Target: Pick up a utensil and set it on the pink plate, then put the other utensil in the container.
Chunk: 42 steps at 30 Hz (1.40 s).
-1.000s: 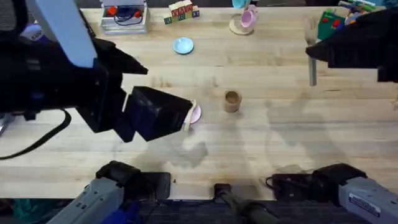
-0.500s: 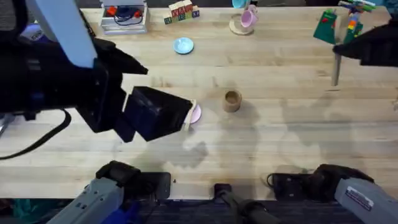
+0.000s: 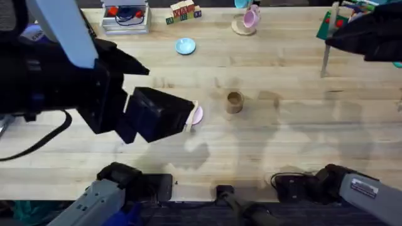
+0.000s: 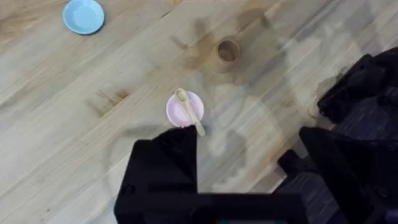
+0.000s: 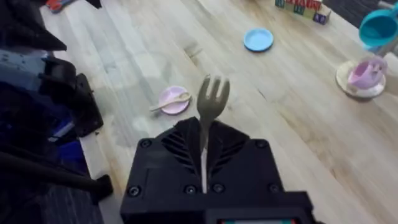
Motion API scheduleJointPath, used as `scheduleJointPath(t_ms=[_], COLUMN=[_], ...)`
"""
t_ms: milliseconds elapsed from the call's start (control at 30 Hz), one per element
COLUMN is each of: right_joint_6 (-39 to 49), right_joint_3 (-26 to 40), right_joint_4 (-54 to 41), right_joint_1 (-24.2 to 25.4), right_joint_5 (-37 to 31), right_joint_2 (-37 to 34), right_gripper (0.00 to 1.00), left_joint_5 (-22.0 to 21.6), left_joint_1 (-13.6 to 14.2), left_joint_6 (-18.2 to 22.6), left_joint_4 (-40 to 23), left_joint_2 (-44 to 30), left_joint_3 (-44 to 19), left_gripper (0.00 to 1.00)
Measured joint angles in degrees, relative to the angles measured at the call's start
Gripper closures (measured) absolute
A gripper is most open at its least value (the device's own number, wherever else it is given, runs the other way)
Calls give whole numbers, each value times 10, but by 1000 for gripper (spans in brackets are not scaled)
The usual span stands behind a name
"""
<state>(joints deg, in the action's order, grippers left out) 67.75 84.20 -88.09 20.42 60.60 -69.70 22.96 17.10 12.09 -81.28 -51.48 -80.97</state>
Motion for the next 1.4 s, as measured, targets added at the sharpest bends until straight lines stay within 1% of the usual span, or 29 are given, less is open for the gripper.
scheduleJointPath(t_ms=[33, 133, 267, 400, 500, 767, 800, 833, 1100, 1267, 1400], right_joint_6=[16, 17, 23, 59, 93, 150, 191, 202, 314, 353, 379], right_joint_3=[0, 0, 0, 0, 0, -2, -19, -25, -81, -85, -85], right_joint_4=[-1, -18, -26, -27, -27, -28, -27, -27, -26, -24, -23], right_joint_1=[0, 0, -2, -13, -32, -105, -125, -128, -129, -133, -150], right_joint_5=[12, 25, 44, 53, 56, 63, 65, 67, 98, 111, 115], right_joint_2=[-22, -42, -55, -58, -58, -65, -82, -87, -139, -183, -223], right_gripper=[969, 969, 969, 969, 969, 969, 969, 968, 969, 969, 969], left_joint_5=[0, 0, 0, 0, 0, 0, 0, 0, 0, 0, -1], left_joint_1=[0, 0, 0, 0, 0, 0, 0, 0, 0, 0, 0], left_joint_6=[0, 0, 0, 0, 0, 0, 0, 0, 0, 0, 0], left_joint_4=[0, 0, 0, 0, 0, 0, 0, 0, 0, 0, 0], left_joint_2=[0, 0, 0, 0, 0, 0, 0, 0, 0, 0, 0], left_joint_3=[0, 0, 0, 0, 0, 0, 0, 0, 0, 0, 0], left_gripper=[8, 7, 7, 7, 8, 8, 8, 7, 8, 8, 8])
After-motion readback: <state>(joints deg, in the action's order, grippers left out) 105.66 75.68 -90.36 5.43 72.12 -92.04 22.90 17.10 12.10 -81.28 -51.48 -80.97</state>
